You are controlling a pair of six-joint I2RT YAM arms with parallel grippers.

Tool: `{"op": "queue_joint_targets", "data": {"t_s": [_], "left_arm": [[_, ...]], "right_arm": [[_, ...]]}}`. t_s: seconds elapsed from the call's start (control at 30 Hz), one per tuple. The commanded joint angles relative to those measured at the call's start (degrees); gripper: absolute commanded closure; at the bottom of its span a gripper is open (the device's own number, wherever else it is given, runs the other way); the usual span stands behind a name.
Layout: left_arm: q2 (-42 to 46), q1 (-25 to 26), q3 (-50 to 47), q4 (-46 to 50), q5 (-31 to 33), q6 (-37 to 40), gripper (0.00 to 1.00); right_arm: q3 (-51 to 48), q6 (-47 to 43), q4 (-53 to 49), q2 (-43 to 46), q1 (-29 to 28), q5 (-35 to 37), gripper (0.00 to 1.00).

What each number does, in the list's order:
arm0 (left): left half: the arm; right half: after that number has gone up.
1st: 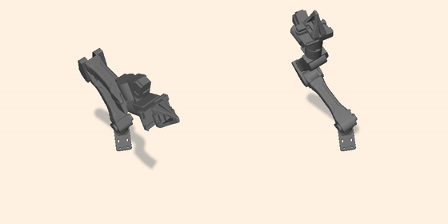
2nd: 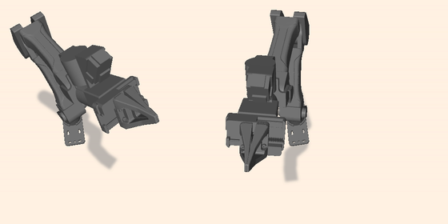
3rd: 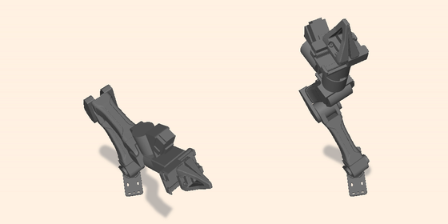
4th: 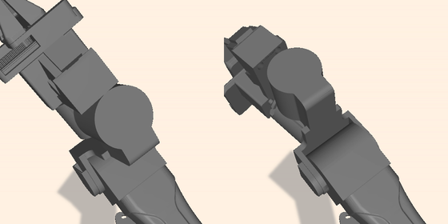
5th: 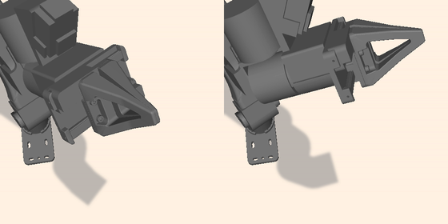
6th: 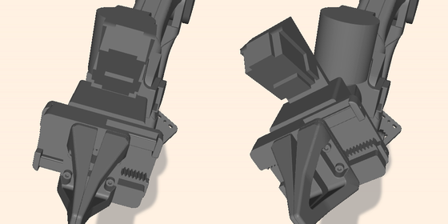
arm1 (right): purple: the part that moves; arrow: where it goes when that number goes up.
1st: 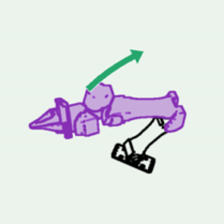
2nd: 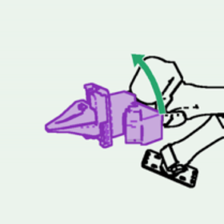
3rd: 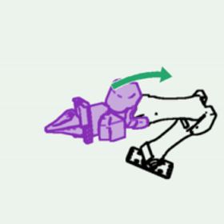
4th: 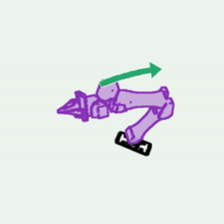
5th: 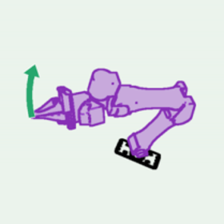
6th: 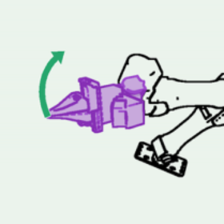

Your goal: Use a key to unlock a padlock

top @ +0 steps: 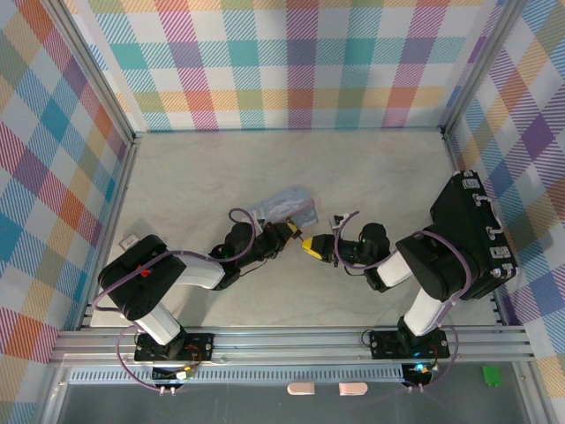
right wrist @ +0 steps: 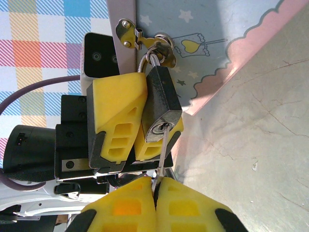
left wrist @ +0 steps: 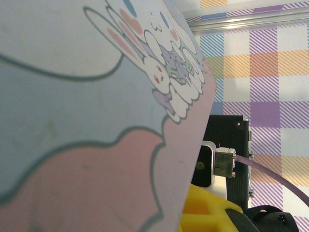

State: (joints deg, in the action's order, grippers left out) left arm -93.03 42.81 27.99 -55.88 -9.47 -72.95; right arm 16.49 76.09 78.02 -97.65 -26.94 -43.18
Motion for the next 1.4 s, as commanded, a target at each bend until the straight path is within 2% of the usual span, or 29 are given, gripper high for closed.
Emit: {"op": "queue_joint_targets", "data": {"t_s": [0.0,1.0,1.37], "left_arm": [[1.0,-0.3,-0.2,-6.5,-1.5,-1.7,0.97],[2.1,-0.1,-0.7,-7.4,-1.9,-2.3,0.98],[4.5,0.4,-0.7,-6.1,-2.1,-1.6,1.0]], "right_arm": [[1.1,0.5,2.6,1.3,0.4,-0.3,1.0],[2.3,1.0,2.6,1.5,0.5,-0.3,1.0],[4.3,0.0,2.6,-4.7,2.6,-2.2,1.0]]}}
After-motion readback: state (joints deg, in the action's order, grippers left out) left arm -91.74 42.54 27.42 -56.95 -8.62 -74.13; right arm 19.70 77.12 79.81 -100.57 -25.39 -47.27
